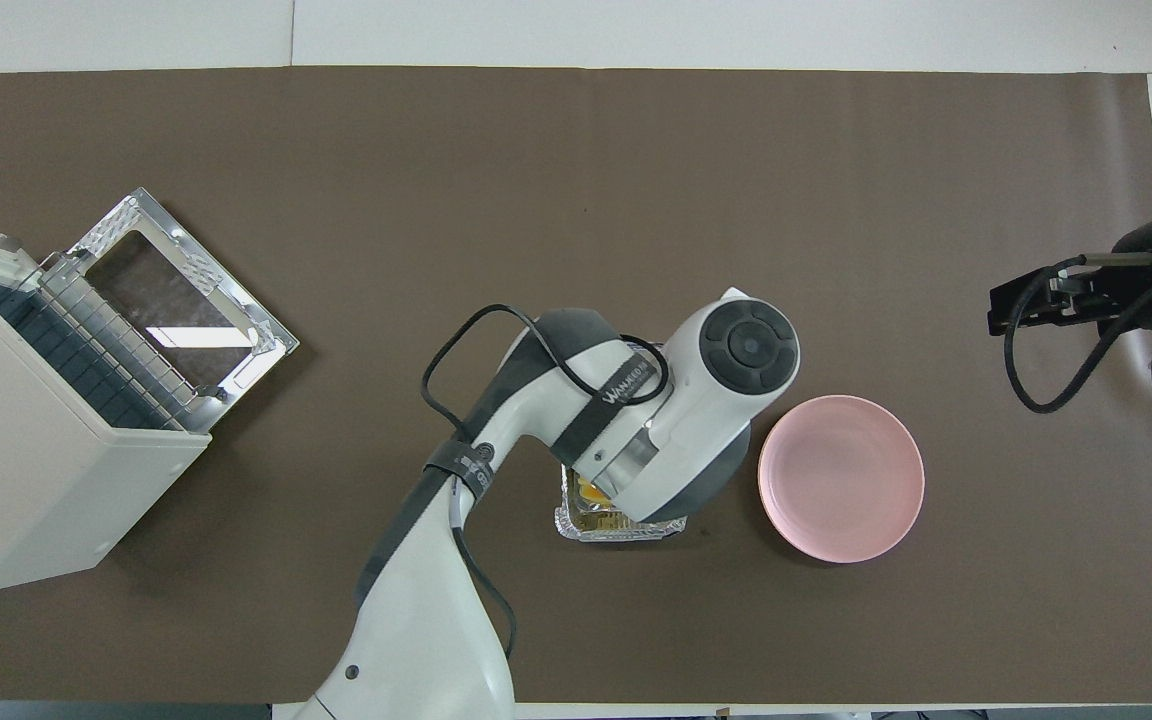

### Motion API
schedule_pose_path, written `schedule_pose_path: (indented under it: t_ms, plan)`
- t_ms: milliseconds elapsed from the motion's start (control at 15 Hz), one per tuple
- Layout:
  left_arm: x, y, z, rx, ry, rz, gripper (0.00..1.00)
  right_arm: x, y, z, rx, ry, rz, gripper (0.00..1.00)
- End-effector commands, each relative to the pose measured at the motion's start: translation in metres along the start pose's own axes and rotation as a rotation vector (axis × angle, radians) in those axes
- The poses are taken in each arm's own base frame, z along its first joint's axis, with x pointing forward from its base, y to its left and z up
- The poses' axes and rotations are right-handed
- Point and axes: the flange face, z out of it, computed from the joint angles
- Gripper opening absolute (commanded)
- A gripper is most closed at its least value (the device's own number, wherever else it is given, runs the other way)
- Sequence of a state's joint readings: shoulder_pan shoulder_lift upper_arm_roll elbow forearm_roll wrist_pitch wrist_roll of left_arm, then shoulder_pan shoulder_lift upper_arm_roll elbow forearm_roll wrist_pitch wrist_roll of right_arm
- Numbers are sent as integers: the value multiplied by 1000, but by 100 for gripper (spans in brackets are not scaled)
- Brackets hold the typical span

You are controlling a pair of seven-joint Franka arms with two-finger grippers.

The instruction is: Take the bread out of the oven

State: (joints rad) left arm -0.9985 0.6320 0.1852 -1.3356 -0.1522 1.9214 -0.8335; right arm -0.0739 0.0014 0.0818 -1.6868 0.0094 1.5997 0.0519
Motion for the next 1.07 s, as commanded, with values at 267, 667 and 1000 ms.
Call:
schedule_pose_path:
  t_ms: [267,667,1000]
  plan:
    - [90,-116,-115,-96,12,-161,100,-7,5,-1,-17,0,-18,100]
    - [138,-271,-168,-77,-47,-147,100,-7,5,-1,-17,0,-17,100]
    - [148,-401,-213,-51,-41,-56,100,-7,5,-1,-17,0,-18,100]
